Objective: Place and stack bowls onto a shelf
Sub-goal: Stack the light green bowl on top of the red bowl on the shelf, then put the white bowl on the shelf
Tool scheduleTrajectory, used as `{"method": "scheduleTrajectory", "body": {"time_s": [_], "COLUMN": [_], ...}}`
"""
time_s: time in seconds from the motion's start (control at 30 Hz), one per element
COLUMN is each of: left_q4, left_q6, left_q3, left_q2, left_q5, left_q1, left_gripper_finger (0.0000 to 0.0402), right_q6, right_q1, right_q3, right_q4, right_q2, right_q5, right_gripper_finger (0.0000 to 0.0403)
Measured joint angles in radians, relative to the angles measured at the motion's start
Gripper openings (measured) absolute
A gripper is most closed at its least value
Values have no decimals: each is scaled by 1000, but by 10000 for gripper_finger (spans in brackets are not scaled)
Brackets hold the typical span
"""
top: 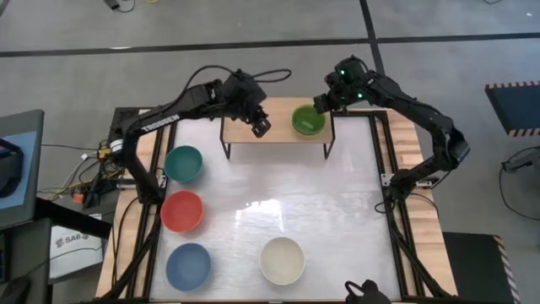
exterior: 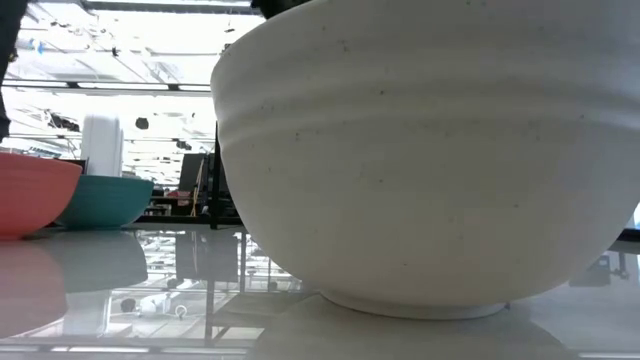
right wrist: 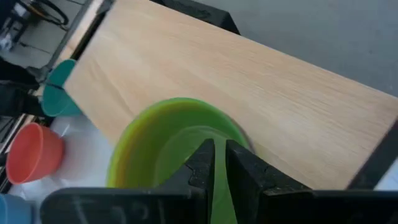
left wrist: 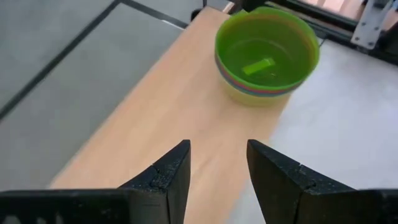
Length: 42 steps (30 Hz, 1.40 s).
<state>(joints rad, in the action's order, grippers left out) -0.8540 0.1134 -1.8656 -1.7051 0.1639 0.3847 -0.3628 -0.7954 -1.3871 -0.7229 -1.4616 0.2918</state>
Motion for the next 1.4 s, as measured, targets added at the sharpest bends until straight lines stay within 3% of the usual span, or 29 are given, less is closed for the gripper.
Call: {"method": "scheduleTrajectory", "body": {"time_s": [0.13,0.33,0.57,0.77,0.83,1.0,1.2,1.4], "left_q4": [127,193,363,396,394,396,342,329], "left_q6": [42,77,232,359,394,443,423,418], "left_q3": [177,389,711,910,944,976,977,977], "left_q2": [107,287,538,669,680,667,604,553], "left_q5": [-29,-17,33,118,131,137,195,108], "left_q1": [0,-30,-108,-236,-282,-382,-424,-431], "left_gripper_finger": [142,142,142,142,142,142,142,142], "right_q6": [-19,-40,-58,-157,-183,-247,-344,-421], "right_q1": [1,79,350,578,635,722,815,922], "right_q3": [6,5,4,5,4,3,6,5], "right_q4": [3,17,26,24,41,26,6,-6], "right_q2": [11,89,165,156,133,69,-25,-134], "right_q5": [-2,-39,-170,-399,-446,-451,-454,-451], "right_gripper_finger": [66,66,66,66,66,66,66,66]}}
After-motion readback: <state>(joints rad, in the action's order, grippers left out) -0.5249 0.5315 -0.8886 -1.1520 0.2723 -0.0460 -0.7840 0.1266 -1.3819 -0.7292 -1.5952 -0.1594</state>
